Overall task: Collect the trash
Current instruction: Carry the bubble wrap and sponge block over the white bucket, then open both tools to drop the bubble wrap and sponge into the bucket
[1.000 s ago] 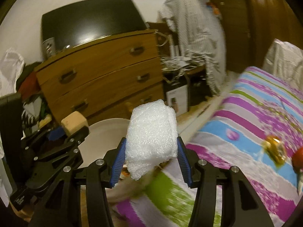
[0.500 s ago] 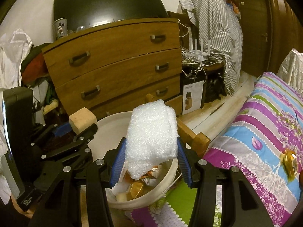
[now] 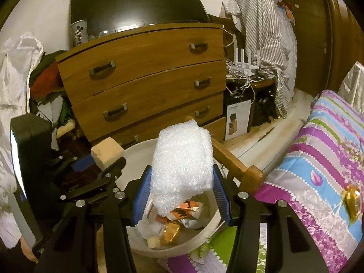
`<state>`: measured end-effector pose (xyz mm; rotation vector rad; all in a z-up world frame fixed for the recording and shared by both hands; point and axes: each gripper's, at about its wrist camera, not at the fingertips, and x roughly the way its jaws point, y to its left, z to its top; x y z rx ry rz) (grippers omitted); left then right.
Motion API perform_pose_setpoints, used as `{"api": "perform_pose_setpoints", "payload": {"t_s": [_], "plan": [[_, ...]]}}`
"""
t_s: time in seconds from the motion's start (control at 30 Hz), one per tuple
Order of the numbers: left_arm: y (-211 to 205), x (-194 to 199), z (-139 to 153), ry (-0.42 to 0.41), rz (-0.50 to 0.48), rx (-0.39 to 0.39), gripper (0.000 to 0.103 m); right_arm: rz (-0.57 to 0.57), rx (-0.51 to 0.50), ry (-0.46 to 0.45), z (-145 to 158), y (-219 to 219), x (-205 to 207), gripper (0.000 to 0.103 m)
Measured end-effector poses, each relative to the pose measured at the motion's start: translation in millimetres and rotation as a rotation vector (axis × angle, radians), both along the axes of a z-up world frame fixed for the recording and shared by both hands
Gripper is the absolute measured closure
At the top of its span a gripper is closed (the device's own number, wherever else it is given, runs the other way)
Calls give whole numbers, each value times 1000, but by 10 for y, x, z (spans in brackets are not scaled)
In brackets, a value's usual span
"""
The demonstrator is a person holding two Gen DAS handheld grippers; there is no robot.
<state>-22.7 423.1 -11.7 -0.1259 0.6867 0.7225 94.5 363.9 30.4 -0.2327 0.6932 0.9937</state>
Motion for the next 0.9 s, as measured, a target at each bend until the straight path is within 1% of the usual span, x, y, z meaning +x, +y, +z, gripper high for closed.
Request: {"api": "perform_pose_setpoints", "payload": {"t_s": [0.37,0.57,0.8,0.83,0.87,0.9], "plan": [[143,-16,-83,10,-5,-20,59,8,17,75,-122,59,73,50],[174,-5,-97,11,-10,-26,59,10,50,87,-41,59,125,50],[219,17,-41,-12,-30,-30,58,23,86,115,20,70,210,50],[229,26,-44,-10,-27,-31,57,32,87,117,18,78,208,49],[240,34,-50,-9,-26,-34,55,44,88,121,17,87,206,44],[260,36,-65,-8,-28,-44,46,51,89,126,10,89,203,38]]}}
